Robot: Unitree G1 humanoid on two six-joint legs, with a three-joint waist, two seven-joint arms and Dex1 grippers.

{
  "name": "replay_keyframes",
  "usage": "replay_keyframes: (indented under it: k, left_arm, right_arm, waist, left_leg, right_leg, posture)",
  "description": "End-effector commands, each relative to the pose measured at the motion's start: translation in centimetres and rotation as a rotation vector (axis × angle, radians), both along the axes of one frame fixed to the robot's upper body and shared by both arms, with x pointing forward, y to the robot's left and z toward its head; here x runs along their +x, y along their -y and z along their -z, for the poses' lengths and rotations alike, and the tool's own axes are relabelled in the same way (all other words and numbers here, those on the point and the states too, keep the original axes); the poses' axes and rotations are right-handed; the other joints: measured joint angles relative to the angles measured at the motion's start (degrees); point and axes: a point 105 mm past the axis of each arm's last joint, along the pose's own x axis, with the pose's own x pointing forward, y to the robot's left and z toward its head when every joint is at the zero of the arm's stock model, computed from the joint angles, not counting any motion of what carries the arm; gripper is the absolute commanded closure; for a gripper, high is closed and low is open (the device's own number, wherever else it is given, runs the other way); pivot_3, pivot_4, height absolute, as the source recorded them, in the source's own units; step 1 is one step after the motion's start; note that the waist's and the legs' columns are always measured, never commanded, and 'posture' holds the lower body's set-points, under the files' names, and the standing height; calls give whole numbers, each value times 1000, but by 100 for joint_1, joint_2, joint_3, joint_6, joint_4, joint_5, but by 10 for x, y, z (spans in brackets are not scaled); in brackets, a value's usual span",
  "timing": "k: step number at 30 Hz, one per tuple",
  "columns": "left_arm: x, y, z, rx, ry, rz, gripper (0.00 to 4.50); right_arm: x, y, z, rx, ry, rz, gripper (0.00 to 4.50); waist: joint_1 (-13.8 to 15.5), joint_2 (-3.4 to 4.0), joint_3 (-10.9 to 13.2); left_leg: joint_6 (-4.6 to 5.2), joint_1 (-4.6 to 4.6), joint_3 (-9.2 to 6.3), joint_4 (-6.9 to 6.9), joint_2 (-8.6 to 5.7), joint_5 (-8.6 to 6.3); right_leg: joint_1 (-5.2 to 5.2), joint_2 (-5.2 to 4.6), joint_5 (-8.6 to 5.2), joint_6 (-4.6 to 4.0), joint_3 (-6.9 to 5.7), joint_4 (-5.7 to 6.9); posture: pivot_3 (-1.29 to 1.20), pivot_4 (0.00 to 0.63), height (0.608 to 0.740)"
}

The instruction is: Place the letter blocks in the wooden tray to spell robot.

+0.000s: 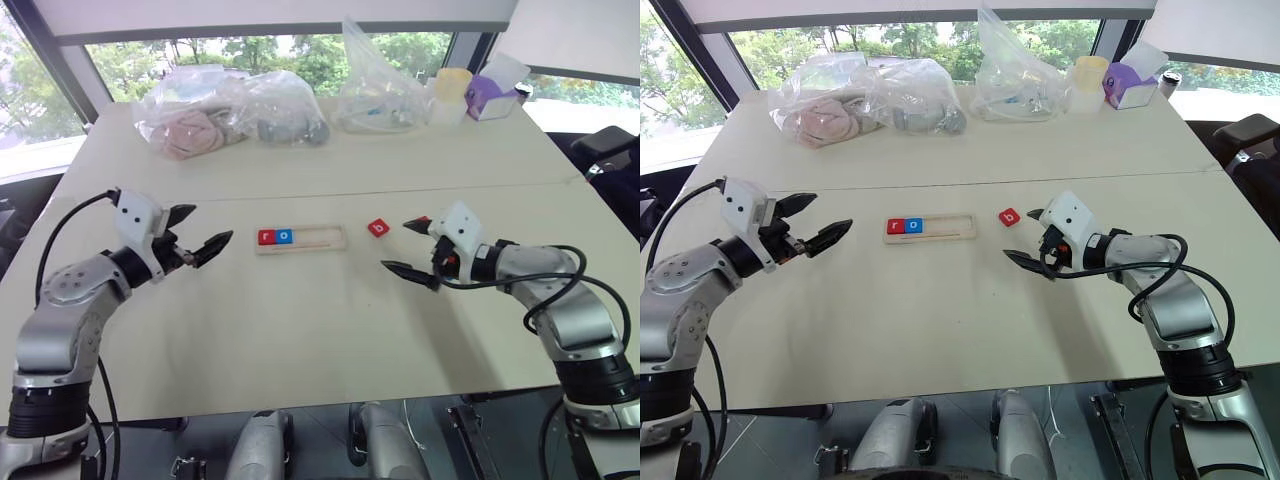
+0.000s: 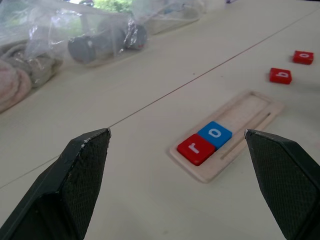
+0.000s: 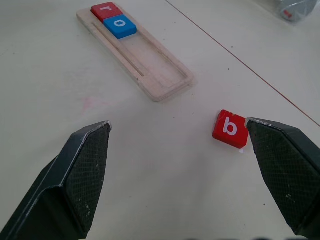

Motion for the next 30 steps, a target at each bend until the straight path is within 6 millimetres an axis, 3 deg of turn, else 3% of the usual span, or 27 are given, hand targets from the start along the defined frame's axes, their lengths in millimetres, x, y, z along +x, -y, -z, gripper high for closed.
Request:
replay_keyframes:
  k: [1,19,30]
  left_arm:
    - [-5,4,-9,22,34,27,0]
    - [1,14,-13,14,4,53,0]
    - [11,18,-2,41,-54,137,0]
  right_arm:
    - [2,-2,-14,6,59,-7,82]
    - [1,-3,-11,12,62,11,82]
    - [-1,-5,-10,3,59,11,82]
  waist:
    - [0,0,0]
    - [1,0,0]
    - [4,0,0]
  left_leg:
    - [0,0,0,0,0,0]
    - [0,-1,1,2,-2,1]
    - [1,0,5,4,-3,1]
  right_leg:
    - [0,0,0,0,0,0]
    - [0,1,1,1,1,2]
    - [1,3,1,1,0,5]
  posture:
    - [0,150,740]
    - [0,150,740]
    - [0,150,740]
